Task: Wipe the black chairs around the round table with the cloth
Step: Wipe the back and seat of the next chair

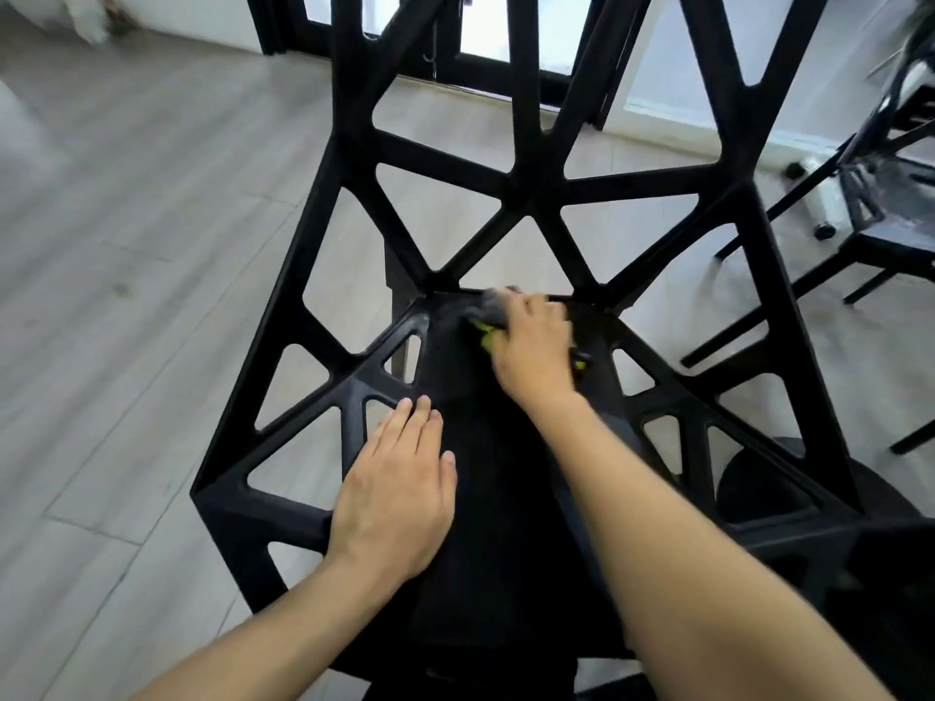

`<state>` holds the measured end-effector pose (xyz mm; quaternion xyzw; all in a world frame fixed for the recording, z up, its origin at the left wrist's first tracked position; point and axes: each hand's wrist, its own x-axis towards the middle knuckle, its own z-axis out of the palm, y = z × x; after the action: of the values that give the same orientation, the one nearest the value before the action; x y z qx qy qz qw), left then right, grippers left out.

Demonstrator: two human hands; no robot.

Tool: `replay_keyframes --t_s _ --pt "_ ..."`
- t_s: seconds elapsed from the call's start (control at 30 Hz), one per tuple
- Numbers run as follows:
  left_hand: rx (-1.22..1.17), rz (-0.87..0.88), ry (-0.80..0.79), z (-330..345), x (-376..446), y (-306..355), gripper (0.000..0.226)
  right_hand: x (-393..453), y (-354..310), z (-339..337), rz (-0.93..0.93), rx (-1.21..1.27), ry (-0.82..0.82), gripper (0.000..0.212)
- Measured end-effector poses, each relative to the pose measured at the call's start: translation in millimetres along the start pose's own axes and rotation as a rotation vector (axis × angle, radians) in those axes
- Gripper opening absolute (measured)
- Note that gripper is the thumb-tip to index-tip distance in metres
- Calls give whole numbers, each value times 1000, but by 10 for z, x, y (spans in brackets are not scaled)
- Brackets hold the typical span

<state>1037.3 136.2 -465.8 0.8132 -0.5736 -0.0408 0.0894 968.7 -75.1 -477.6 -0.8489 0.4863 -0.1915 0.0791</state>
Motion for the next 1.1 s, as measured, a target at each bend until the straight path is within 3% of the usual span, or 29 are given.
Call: replay_keyframes --t_s 0.1,0.2,0.27,0.37,0.47,0.6,0.67,0.87,0.97,1.1 --pt "-18 7 -17 -16 16 17 60 -62 -483 202 -179 153 -17 49" --pt "-11 8 -20 -34 25 31 61 -9 -192 62 -285 38 -54 51" --pt "-18 5 -25 -45 27 35 64 -65 267 -90 -223 -52 9 52" --pt "-17 -8 -33 -52 20 40 65 -232 889 -310 -45 25 103 52" --pt "-33 -4 -30 -57 14 45 61 -500 791 -395 37 140 27 49" --pt "-61 9 -10 -29 53 29 48 -1131 167 -336 -221 193 -137 53" --pt "-68 8 -4 -20 71 20 46 -1107 254 -360 -292 153 -145 56" --pt "-75 -11 27 -18 63 50 54 -350 821 -454 64 -54 -31 54" --pt "-64 13 44 -13 85 55 52 -594 602 -502 94 -9 -41 56" --pt "-56 28 45 -21 86 64 40 -1367 173 -679 -12 86 -170 65"
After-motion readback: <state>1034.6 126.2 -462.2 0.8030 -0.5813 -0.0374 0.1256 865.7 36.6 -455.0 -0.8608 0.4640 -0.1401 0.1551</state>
